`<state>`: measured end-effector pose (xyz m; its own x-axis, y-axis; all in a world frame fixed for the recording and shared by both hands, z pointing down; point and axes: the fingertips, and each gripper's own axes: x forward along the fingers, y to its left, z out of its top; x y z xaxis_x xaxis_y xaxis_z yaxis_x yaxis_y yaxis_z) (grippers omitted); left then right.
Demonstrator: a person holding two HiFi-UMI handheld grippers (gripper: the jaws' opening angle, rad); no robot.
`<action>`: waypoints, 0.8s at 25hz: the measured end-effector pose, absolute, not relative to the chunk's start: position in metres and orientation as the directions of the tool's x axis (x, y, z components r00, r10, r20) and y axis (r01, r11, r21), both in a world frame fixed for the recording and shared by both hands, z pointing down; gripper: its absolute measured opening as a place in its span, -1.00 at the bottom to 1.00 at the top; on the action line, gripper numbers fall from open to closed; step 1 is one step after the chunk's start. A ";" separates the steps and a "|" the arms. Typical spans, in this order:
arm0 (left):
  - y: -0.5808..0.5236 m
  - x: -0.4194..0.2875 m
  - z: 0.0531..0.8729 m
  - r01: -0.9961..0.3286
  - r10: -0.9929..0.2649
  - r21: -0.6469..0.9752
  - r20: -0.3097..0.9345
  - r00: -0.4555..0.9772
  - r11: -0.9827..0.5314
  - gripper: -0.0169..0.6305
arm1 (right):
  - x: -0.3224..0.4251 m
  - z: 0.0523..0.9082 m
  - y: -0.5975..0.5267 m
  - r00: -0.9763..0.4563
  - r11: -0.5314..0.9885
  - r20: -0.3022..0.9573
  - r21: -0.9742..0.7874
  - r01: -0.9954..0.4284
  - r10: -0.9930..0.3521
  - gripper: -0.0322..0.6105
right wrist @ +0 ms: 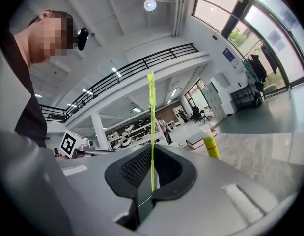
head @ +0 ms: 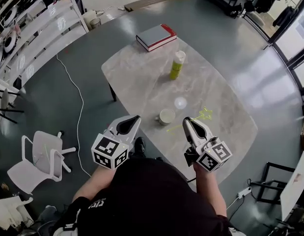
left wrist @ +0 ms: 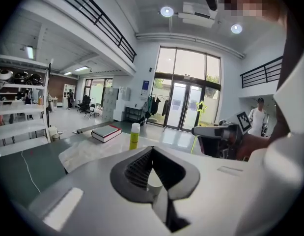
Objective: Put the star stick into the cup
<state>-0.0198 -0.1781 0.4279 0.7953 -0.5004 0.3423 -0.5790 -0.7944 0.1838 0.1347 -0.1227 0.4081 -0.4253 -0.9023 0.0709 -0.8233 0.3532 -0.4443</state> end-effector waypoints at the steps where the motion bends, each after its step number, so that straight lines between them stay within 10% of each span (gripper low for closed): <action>1: -0.187 -0.019 0.428 -0.567 -0.488 0.188 0.342 0.803 -0.802 -0.94 | 0.132 0.408 -0.132 -0.420 0.347 0.076 -0.441 -0.828 -0.905 -0.81; 20: -0.258 0.027 0.475 -0.254 -0.147 0.261 0.369 0.918 -0.931 -0.94 | 0.141 0.436 -0.196 -0.174 0.078 0.194 -0.423 -0.903 -0.965 -0.81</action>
<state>0.0270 -0.2582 0.4748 0.9178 -0.1470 0.3689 -0.2541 -0.9313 0.2609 0.1413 -0.1956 0.4365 -0.1741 -0.9654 0.1942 -0.9030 0.0779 -0.4226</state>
